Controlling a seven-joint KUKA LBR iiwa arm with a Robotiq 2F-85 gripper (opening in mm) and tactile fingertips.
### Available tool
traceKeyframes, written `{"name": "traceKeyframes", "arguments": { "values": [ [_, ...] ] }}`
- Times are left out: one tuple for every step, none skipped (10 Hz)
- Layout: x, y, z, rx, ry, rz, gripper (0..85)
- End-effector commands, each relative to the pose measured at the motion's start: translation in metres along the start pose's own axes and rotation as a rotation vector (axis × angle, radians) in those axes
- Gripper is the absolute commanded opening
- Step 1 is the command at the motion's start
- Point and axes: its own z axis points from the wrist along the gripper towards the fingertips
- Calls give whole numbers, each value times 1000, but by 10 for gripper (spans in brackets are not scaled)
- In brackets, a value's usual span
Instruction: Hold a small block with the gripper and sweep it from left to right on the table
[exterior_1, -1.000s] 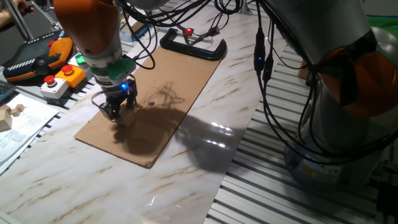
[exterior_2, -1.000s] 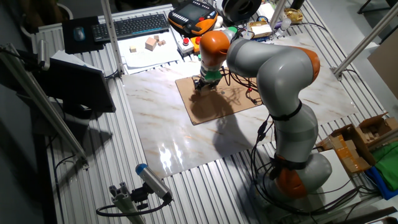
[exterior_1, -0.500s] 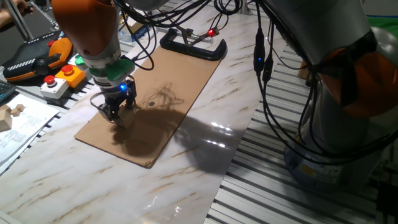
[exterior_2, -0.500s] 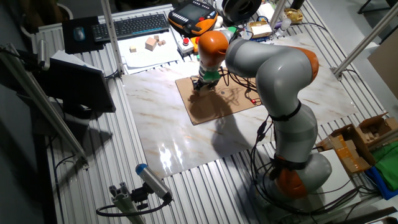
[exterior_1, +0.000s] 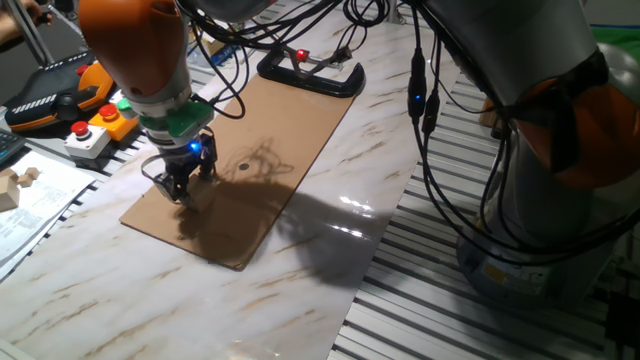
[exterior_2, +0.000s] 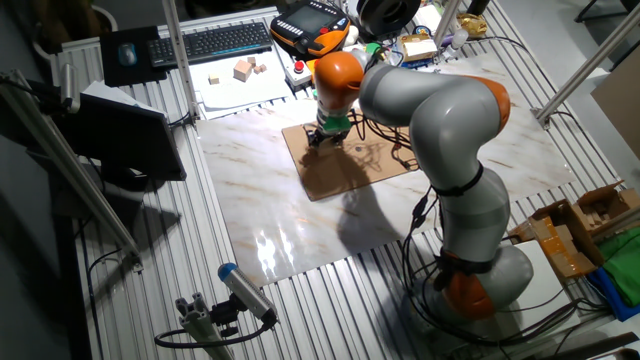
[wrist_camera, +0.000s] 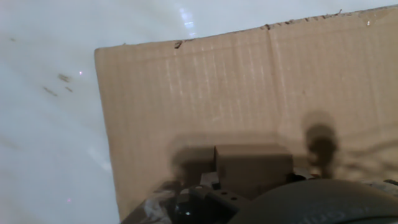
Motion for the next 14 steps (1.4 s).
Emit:
{"name": "traceKeyframes", "arguments": {
  "values": [
    [1, 3, 0, 2, 0, 1, 7],
    [1, 5, -1, 2, 0, 3, 7],
    [3, 7, 0, 4, -2, 4, 7],
    [4, 9, 0, 4, -2, 6, 7],
    [4, 10, 0, 2, -2, 6, 7],
    [4, 11, 0, 1, -2, 6, 7],
    [4, 12, 0, 1, -2, 6, 7],
    [4, 14, -1, 2, -3, 7, 7],
    [5, 16, -1, 2, -3, 7, 7],
    [6, 18, 0, 2, -5, 9, 7],
    [7, 20, 1, 2, -8, 12, 7],
    [8, 22, 0, 2, -8, 13, 7],
    [8, 25, -1, 5, -8, 15, 7],
    [9, 27, -1, 6, -8, 16, 7]
  ]
}}
